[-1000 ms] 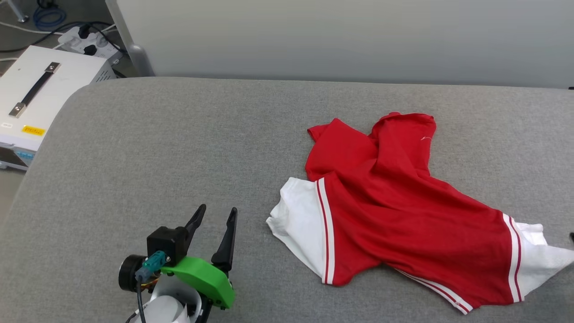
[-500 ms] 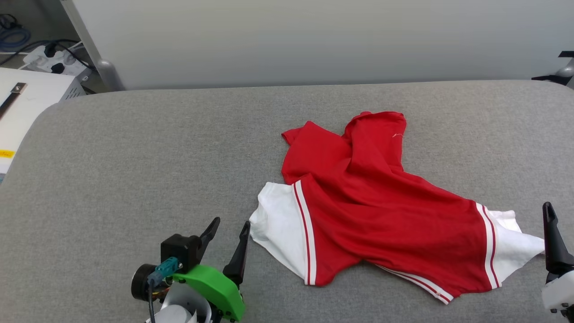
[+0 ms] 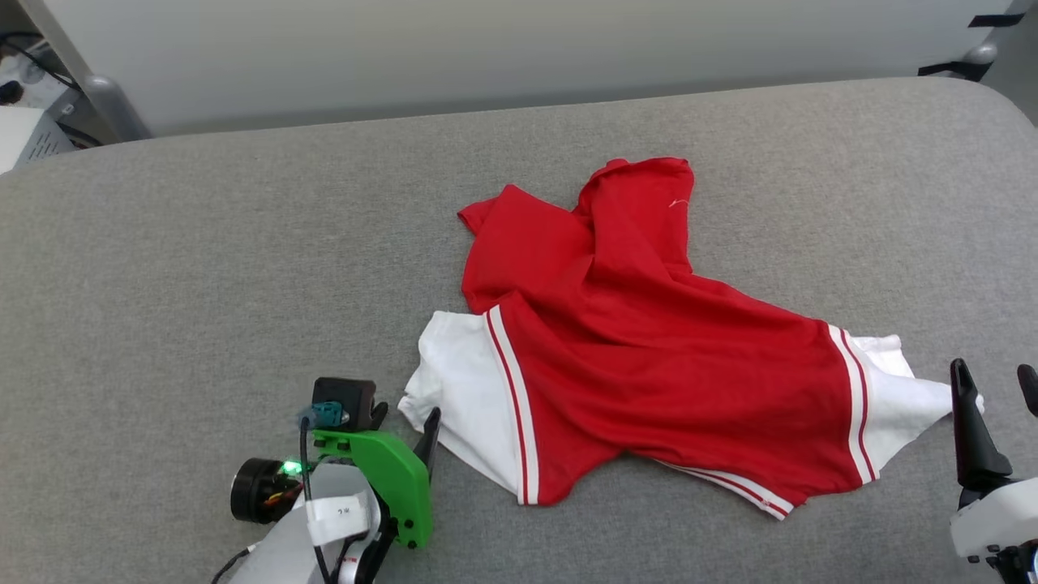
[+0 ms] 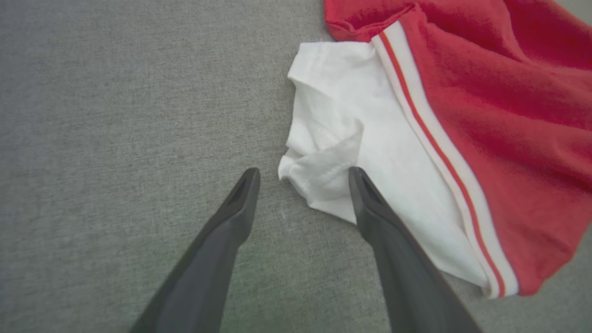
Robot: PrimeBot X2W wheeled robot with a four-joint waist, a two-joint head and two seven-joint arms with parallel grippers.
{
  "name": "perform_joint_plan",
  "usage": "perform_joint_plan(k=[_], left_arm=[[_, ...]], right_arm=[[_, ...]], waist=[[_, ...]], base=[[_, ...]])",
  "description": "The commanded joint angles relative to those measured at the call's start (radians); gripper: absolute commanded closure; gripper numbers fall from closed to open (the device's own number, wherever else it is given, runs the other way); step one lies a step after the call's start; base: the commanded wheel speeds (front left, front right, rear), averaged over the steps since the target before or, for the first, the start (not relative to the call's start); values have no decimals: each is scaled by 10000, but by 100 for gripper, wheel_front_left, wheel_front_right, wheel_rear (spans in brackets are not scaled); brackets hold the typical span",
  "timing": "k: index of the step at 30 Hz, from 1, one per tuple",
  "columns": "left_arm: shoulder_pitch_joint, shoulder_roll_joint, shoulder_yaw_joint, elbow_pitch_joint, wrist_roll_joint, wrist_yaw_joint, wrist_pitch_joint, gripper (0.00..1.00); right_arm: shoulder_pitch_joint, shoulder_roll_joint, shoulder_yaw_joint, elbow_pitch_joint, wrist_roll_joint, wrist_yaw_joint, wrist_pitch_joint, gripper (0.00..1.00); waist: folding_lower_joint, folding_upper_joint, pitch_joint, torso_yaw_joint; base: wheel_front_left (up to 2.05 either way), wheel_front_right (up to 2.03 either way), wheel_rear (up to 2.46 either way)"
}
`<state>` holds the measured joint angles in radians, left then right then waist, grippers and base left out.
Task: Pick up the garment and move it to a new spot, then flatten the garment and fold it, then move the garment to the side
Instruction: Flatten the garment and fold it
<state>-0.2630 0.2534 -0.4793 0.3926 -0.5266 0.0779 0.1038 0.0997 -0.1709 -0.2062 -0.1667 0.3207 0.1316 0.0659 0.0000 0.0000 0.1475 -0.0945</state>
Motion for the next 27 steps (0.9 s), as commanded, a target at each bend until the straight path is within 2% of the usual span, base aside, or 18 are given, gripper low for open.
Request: perform_joint_plan(k=[1, 6, 7, 8, 10, 16, 21, 27], left_arm=[[-248, 94, -22, 255, 137, 151, 191, 0], [-422, 244, -295, 1061, 281, 330, 1152, 0], [-378, 237, -356, 1174, 203, 267, 1411, 76], [-347, 235, -374, 1215, 151, 233, 1514, 100], [-256, 246, -406, 1234, 70, 161, 1601, 100], [-43, 336, 72, 795, -150, 283, 561, 100], [9, 664, 652, 76, -244, 480, -385, 100], [304, 1210, 1202, -1137, -473, 687, -524, 100]], right_arm=[[-121, 21, 49, 1, -95, -9, -40, 0], [-207, 77, 119, 81, -136, -9, -125, 0], [-218, 84, 121, 101, -147, -9, -139, 0], [-226, 91, 119, 116, -156, -9, -149, 0], [-229, 109, 85, 155, -183, -9, -163, 0], [-152, 63, 20, 346, -213, -9, -85, 0], [16, -39, 99, 545, -130, -9, 199, 0], [238, -62, 167, 727, -97, -9, 563, 0]], waist=[[0, 0, 280, -271], [0, 0, 446, -432], [0, 0, 461, -441], [0, 0, 466, -441], [0, 0, 443, -404], [0, 0, 103, -12], [0, 0, -311, 454], [0, 0, -570, 899]], base=[[0, 0, 0], [0, 0, 0], [0, 0, 0], [0, 0, 0], [0, 0, 0], [0, 0, 0], [0, 0, 0], [0, 0, 0]])
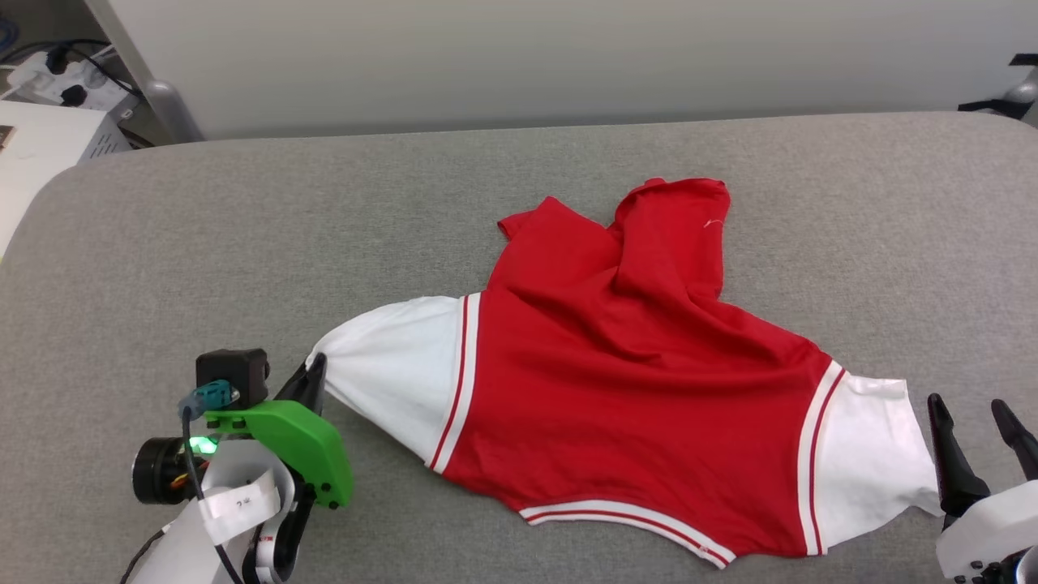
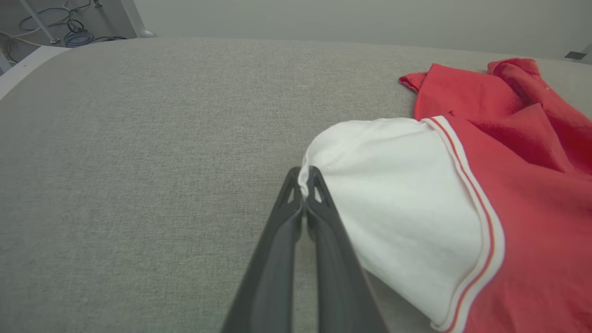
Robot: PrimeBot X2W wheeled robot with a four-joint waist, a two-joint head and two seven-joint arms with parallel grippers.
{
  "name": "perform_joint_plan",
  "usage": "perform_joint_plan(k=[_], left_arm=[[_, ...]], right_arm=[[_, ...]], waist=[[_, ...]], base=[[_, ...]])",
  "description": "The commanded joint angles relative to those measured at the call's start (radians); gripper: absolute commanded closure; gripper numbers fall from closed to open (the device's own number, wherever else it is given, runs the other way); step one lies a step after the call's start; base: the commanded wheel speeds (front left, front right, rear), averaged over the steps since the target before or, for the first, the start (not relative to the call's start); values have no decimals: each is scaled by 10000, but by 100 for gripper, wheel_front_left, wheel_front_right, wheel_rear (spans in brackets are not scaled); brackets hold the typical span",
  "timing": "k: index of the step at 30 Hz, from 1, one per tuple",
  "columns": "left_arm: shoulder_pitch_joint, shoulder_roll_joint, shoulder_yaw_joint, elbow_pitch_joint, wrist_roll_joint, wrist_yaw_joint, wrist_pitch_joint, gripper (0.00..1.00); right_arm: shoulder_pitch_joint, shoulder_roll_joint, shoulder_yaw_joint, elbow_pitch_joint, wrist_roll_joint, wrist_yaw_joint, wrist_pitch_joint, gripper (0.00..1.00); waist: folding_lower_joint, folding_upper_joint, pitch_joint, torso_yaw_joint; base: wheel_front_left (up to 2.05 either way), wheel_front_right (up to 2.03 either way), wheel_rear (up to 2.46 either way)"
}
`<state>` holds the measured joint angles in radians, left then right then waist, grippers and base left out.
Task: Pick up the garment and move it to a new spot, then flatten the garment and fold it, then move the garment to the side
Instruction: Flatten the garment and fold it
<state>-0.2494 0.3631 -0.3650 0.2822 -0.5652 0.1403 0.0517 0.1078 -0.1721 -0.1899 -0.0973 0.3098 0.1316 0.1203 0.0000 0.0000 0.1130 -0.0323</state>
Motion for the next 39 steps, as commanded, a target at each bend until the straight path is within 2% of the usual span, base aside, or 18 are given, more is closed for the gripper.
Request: perform_joint_plan(k=[1, 8, 15, 21, 27, 39], left_arm=[[299, 236, 109, -269, -125, 85, 75, 100], [1390, 582, 215, -1846, -769, 104, 917, 100], [2048, 762, 73, -3389, -1110, 297, 1762, 100], [2116, 910, -75, -4318, -1099, 499, 2309, 100], [2105, 1039, -195, -4721, -1094, 595, 2703, 100], [1981, 1116, -251, -4896, -1073, 616, 2803, 100]], right_arm=[[204, -63, -3, 53, 10, -9, 104, 0], [588, -131, -251, 21, -38, -9, 1347, 0], [1074, 206, -1044, -536, -27, -9, 4608, 0], [768, 372, -1410, -924, -276, -9, 6164, 0], [162, 299, -1504, -306, -594, -9, 6401, 0], [-450, 124, -1357, 1346, -934, -9, 6037, 0]], waist=[[0, 0, -246, 346], [0, 0, -162, 662], [0, 0, 57, 842], [0, 0, 285, 975], [0, 0, 503, 1122], [0, 0, 832, 1345]], base=[[0, 0, 0], [0, 0, 0], [0, 0, 0], [0, 0, 0], [0, 0, 0], [0, 0, 0]])
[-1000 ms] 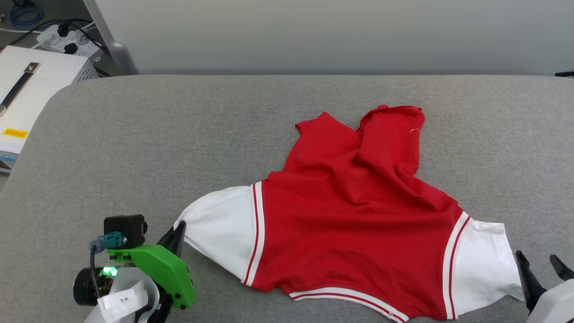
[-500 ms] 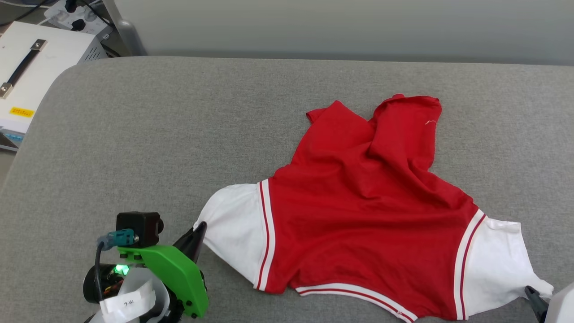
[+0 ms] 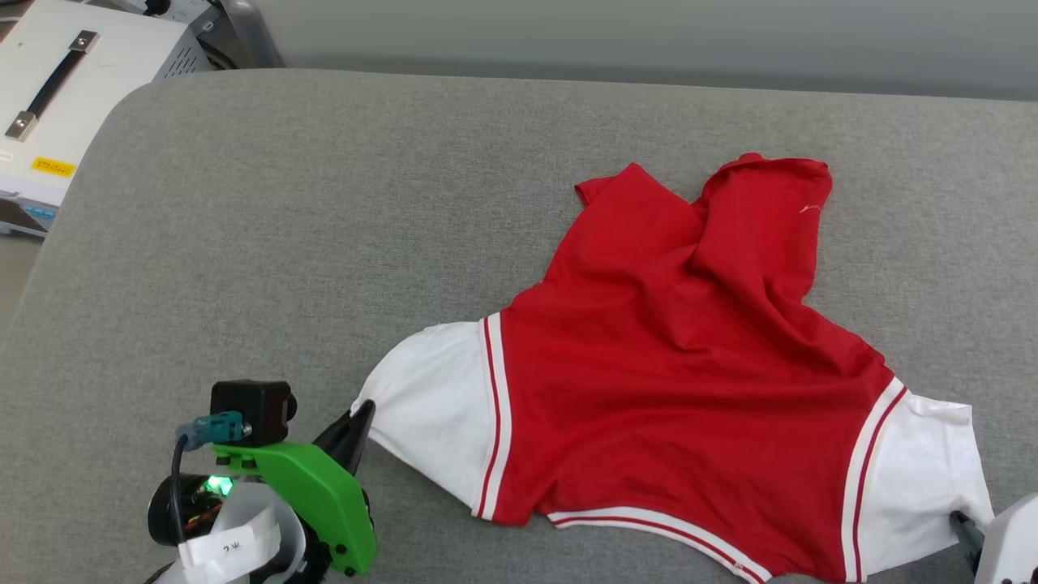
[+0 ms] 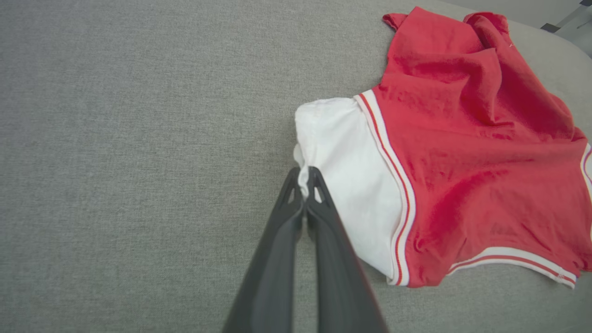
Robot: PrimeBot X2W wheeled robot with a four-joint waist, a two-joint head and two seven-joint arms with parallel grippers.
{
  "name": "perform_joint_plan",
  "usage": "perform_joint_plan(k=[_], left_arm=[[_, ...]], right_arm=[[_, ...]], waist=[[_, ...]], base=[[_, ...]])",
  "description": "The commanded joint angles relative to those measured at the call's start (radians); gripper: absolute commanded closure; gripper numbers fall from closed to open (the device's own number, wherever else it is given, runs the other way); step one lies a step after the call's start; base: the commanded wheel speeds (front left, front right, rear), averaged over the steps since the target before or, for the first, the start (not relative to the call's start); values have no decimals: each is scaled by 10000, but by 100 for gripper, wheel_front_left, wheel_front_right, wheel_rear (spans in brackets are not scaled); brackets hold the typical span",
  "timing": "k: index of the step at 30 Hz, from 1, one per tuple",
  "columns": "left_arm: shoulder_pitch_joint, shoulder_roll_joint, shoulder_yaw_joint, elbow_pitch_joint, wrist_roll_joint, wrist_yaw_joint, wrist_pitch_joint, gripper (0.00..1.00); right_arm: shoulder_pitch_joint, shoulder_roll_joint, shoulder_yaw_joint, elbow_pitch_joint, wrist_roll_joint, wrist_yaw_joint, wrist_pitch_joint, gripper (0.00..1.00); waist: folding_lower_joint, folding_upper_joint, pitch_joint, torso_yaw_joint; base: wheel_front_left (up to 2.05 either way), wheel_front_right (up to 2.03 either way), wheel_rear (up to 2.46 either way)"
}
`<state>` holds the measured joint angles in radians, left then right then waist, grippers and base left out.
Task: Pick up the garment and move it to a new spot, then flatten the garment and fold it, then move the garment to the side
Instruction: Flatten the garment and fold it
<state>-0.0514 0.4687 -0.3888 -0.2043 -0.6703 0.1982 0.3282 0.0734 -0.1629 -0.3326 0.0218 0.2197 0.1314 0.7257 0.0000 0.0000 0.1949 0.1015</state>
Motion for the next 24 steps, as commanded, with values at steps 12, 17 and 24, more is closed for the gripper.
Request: perform_joint_plan(k=[12, 17, 24], left_arm=[[145, 188, -39, 176, -133, 29, 145, 100], [216, 393, 52, 7, -223, -87, 158, 100], [-179, 952, 393, -784, -293, -288, 397, 100]], right_arm=[[-277, -444, 334, 404, 508, -7, -997, 100], [-367, -1117, 311, -458, 849, -7, -1243, 100], [-1050, -2136, 92, -1950, 1698, -7, -716, 100]], waist=[[0, 0, -616, -145], [0, 0, -1218, -284], [0, 0, -1996, -460]], base=[[0, 0, 0], [0, 0, 0], [0, 0, 0]])
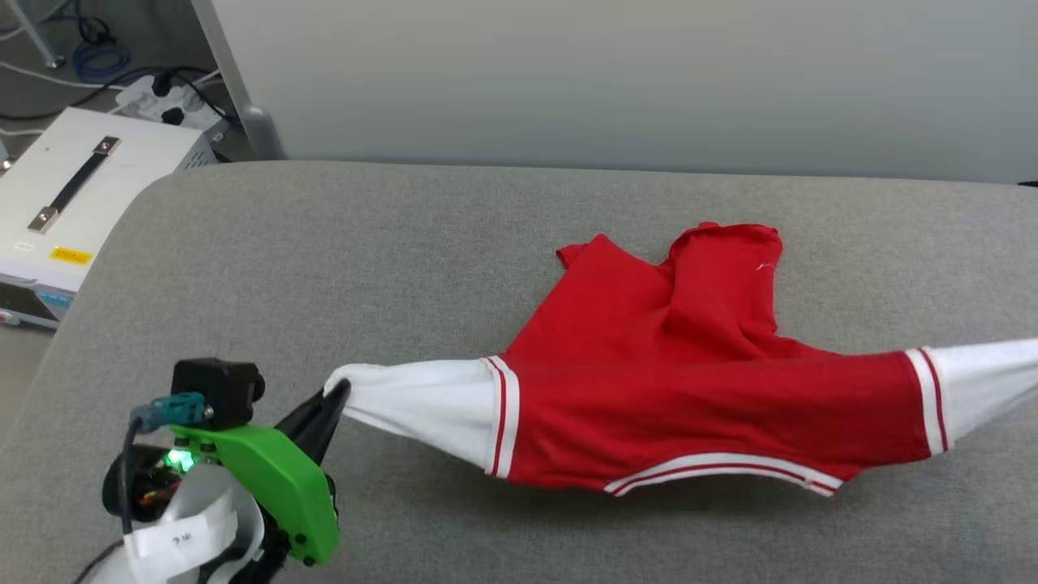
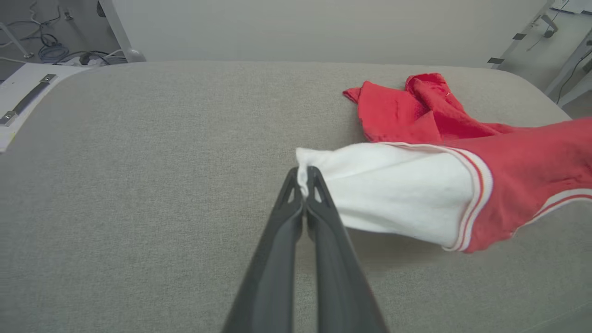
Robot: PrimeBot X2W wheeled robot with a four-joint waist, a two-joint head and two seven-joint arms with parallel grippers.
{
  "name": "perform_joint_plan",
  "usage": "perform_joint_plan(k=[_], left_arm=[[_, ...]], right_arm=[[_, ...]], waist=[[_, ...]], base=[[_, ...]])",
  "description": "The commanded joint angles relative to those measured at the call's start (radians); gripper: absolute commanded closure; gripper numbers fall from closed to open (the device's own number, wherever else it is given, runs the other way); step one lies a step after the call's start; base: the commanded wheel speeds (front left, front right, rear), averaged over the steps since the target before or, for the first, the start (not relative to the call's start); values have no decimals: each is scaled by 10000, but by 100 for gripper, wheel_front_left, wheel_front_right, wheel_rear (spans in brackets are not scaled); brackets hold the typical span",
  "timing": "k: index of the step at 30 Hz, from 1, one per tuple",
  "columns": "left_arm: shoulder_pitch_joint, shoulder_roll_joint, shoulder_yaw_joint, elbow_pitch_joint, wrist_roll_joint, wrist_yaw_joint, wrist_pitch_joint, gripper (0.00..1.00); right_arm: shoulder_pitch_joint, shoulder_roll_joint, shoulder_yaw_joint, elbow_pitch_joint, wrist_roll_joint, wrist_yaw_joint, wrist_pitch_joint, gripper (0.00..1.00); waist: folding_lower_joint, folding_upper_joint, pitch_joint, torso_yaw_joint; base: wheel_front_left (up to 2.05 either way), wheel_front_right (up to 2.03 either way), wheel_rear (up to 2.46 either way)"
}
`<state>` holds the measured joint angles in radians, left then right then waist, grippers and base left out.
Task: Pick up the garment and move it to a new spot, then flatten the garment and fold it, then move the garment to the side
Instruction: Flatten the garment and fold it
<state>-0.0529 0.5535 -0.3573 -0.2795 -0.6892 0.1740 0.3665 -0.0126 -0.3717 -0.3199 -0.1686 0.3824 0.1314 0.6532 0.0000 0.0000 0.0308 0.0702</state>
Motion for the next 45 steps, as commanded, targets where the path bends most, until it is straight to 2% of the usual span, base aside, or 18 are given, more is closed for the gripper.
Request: perform_joint_plan(k=[1, 6, 10, 17, 23, 30, 37, 45], left_arm=[[-339, 199, 179, -201, -129, -82, 70, 100], [-1387, 588, 720, -780, 16, -46, 210, 100], [-2186, 522, 1095, -1205, -179, 1, 215, 100], [-3623, 532, 1594, -1365, -436, -78, 262, 100], [-5048, 735, 1930, -956, -512, -297, 337, 100], [-7210, 995, 2195, 216, -889, -775, 716, 100], [-9780, 1357, 1945, 1942, -489, -1520, 810, 100], [-12879, 1102, 1599, 4424, 205, -2166, 40, 100]], right_arm=[[-416, -168, -100, -199, 270, -7, 131, 100], [-1582, -1122, -26, -578, 470, -7, 376, 100], [-2561, -1539, 246, -428, 836, -7, 519, 100], [-4181, -1873, 748, 14, 1124, -7, 457, 100], [-5751, -1871, 1163, 589, 1069, -7, 325, 100], [-8003, -2113, 1733, 1362, 803, -7, -32, 100], [-10643, -2021, 2351, 2750, 273, -7, -836, 100], [-13647, -1573, 3017, 4892, -736, -7, -2192, 100]], waist=[[0, 0, -436, -170], [0, 0, -672, -312], [0, 0, -737, -410], [0, 0, -652, -599], [0, 0, -37, -732], [0, 0, 1648, -863], [0, 0, 3447, -927], [0, 0, 5049, -904]], base=[[0, 0, 0], [0, 0, 0], [0, 0, 0], [0, 0, 0], [0, 0, 0], [0, 0, 0], [0, 0, 0], [0, 0, 0]])
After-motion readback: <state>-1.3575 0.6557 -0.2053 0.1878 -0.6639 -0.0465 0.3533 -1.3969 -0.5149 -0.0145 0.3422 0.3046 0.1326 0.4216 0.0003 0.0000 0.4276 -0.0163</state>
